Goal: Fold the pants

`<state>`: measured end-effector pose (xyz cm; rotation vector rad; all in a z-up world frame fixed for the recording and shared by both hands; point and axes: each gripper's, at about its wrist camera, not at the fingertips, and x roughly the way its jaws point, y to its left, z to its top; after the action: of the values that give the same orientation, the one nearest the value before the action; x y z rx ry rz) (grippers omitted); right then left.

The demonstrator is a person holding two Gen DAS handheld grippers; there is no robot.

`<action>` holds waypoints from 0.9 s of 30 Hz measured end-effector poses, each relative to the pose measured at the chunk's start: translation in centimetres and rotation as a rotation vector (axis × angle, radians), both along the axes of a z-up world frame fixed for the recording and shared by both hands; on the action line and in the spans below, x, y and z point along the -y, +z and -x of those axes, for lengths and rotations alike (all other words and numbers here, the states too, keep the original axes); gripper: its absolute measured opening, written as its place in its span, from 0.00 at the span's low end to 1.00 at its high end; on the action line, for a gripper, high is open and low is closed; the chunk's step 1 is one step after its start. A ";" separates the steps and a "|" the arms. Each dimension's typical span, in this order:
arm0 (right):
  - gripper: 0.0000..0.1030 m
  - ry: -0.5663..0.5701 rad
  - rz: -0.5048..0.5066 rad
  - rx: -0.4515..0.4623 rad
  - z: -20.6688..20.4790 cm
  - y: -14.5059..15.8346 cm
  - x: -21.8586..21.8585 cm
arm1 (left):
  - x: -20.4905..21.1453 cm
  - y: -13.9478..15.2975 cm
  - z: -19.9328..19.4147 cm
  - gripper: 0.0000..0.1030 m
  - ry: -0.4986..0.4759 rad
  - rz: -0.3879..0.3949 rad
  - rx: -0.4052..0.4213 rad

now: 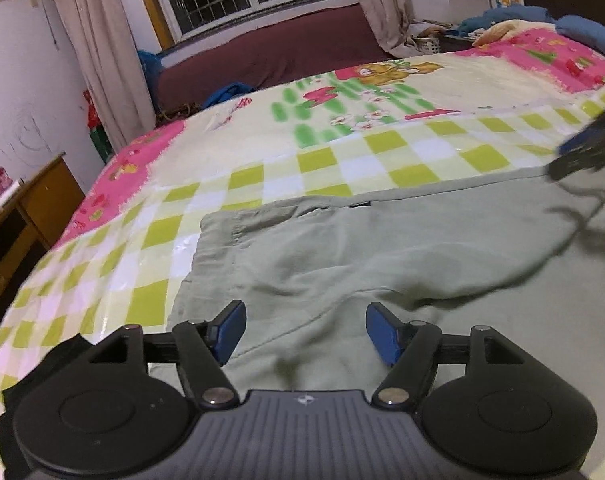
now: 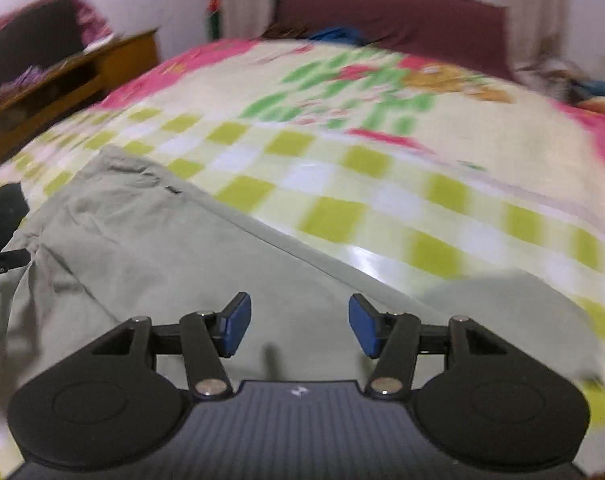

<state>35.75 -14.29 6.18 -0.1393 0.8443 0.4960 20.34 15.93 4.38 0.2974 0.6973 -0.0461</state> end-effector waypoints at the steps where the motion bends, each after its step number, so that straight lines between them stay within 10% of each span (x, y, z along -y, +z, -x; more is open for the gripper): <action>1: 0.54 0.020 0.021 -0.005 -1.5 -0.9 -1.1 | -0.5 -0.2 -0.5 0.78 0.004 0.017 -0.009; 8: 0.57 0.115 0.140 -0.051 -8.6 -4.6 -8.4 | -1.5 -4.7 -3.0 0.79 0.021 0.116 -0.107; 11: 0.56 0.116 0.182 -0.080 -9.4 -6.5 -9.5 | -2.1 -6.2 -2.4 0.95 0.068 0.134 -0.056; 13: 0.48 0.090 0.160 -0.076 -9.2 -6.8 -9.5 | -2.5 -6.8 -2.0 1.00 0.096 0.157 -0.032; 15: 0.13 0.111 0.148 -0.079 -8.5 -6.7 -9.6 | -2.9 -7.0 -1.8 1.00 0.114 0.174 -0.022; 27: 0.01 0.296 -0.106 0.012 4.3 4.8 -7.1 | -4.0 -3.7 3.6 1.00 0.120 0.169 -0.010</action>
<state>31.41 -7.23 10.96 -0.1701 0.7873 0.8155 16.75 19.89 0.68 0.0927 0.7156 0.0075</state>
